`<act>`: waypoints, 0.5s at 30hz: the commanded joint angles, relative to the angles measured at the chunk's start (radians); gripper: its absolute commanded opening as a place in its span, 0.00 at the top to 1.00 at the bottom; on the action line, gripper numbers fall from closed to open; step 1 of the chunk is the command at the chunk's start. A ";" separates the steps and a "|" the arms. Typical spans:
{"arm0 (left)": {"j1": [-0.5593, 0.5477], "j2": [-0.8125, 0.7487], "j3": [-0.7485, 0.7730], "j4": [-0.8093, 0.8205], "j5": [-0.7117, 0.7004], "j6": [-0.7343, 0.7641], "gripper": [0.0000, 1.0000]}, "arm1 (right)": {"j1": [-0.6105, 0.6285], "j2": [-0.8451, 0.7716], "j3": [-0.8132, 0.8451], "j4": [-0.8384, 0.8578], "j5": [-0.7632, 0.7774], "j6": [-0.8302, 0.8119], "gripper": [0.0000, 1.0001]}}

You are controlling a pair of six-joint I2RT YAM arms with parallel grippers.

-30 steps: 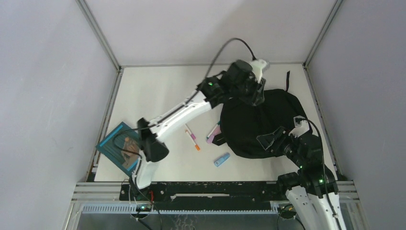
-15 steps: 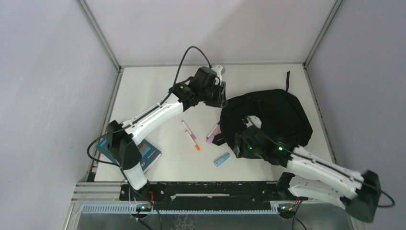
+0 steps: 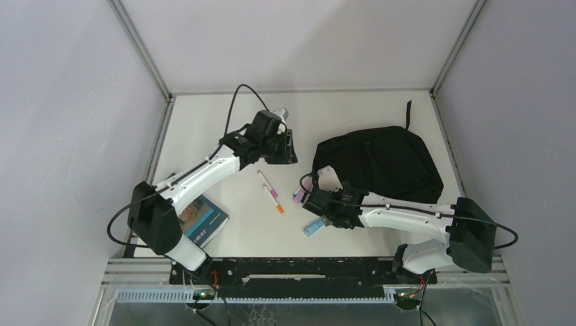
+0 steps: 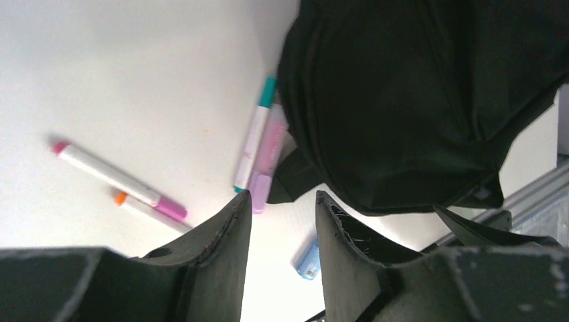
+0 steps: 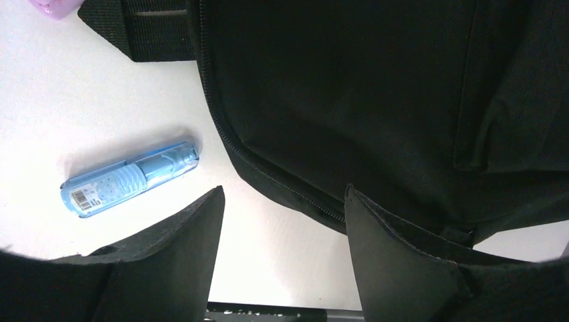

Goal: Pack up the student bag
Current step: Adjust the student bag at the center of the board.

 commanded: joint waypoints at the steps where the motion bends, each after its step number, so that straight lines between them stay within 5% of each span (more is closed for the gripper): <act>1: 0.070 -0.061 -0.064 0.050 -0.010 -0.014 0.55 | 0.017 0.023 0.036 0.045 0.047 -0.048 0.26; 7: 0.074 -0.055 -0.067 0.051 0.015 -0.010 0.55 | -0.021 0.088 0.028 0.180 0.026 -0.090 0.28; 15: 0.074 -0.046 -0.077 0.048 0.020 -0.003 0.55 | -0.125 0.110 0.002 0.263 -0.005 -0.173 0.55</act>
